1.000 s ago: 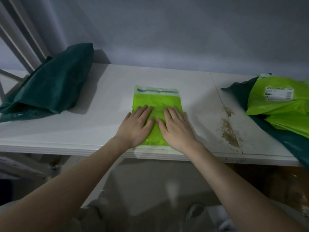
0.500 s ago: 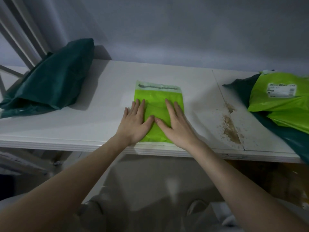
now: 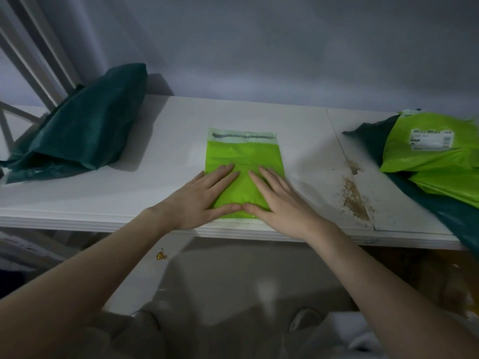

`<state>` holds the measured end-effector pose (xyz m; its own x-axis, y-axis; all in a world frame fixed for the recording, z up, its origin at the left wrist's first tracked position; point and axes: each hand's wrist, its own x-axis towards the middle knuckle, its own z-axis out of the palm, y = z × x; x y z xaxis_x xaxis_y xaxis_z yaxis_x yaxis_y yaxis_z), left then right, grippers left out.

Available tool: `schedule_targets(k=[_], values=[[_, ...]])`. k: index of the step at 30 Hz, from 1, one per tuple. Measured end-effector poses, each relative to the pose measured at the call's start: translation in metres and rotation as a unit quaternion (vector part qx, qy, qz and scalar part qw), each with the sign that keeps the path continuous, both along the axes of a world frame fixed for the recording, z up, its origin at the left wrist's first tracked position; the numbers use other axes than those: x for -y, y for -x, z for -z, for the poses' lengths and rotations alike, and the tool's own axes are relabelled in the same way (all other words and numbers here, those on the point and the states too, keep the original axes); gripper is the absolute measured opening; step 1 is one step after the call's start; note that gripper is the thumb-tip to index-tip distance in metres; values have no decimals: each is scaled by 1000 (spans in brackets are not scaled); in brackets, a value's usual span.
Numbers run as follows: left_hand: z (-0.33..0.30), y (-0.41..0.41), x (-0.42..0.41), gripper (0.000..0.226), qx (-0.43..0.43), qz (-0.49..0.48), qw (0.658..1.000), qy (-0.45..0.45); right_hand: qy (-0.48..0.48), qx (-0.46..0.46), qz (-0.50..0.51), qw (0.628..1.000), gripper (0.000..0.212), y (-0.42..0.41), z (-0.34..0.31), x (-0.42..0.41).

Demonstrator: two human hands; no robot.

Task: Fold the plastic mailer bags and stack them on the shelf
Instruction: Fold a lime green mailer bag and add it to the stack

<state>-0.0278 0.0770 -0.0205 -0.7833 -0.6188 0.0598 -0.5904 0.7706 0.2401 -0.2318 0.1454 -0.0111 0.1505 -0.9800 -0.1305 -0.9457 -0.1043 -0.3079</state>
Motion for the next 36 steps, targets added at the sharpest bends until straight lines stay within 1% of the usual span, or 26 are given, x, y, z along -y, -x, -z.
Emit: schedule_targets(k=[2, 3, 6, 8, 11, 14, 16, 18, 19, 20, 21, 23, 25, 27, 28, 30, 31, 34, 35, 36], values=[[6, 2, 4, 92, -5, -11, 999, 42, 35, -12, 18, 999, 89, -2, 3, 4], [8, 5, 6, 89, -6, -23, 999, 45, 53, -19, 29, 998, 92, -3, 5, 6], [12, 12, 8, 88, -10, -34, 999, 31, 89, -37, 36, 995, 89, -4, 7, 12], [16, 10, 12, 91, -15, -7, 999, 40, 72, -18, 24, 997, 83, 1, 8, 14], [17, 6, 15, 96, -31, 20, 999, 31, 47, 14, 3, 999, 89, 10, 9, 14], [16, 4, 20, 106, -58, 19, 998, -26, 30, 32, -13, 999, 98, 17, 8, 15], [10, 2, 22, 116, -60, 4, 993, -99, 10, 58, -13, 998, 104, 20, 4, 15], [-2, 1, 21, 122, -90, -31, 976, -195, 1, 102, -8, 995, 105, 21, 1, 16], [-10, 0, 20, 117, -126, -59, 961, -237, 8, 133, 5, 991, 99, 21, -1, 17], [-17, 0, 21, 105, -171, -89, 947, -257, 26, 164, 27, 986, 90, 21, -2, 20], [-23, 0, 24, 91, -217, -120, 937, -247, 54, 187, 55, 979, 78, 20, -4, 23], [-30, 1, 31, 62, -283, -181, 927, -170, 120, 197, 121, 966, 55, 21, -7, 32], [-29, 4, 38, 46, -298, -232, 920, -103, 157, 190, 179, 952, 45, 22, -8, 39], [-23, 11, 41, 43, -264, -246, 929, -85, 150, 172, 204, 952, 43, 23, -9, 44], [-19, 15, 41, 45, -232, -234, 941, -81, 139, 153, 203, 957, 44, 23, -8, 46], [-11, 22, 38, 54, -145, -192, 969, -58, 107, 87, 182, 973, 47, 22, -6, 47], [-8, 24, 37, 57, -106, -177, 977, -45, 87, 52, 170, 980, 50, 21, -4, 47], [-2, 27, 34, 63, 3, -173, 984, -35, 33, -15, 153, 988, 55, 21, -1, 48], [-2, 27, 34, 66, 30, -177, 983, -38, 29, -27, 153, 987, 56, 21, -1, 48], [-3, 27, 35, 64, 34, -186, 981, -42, 28, -39, 154, 987, 57, 21, -2, 49]])
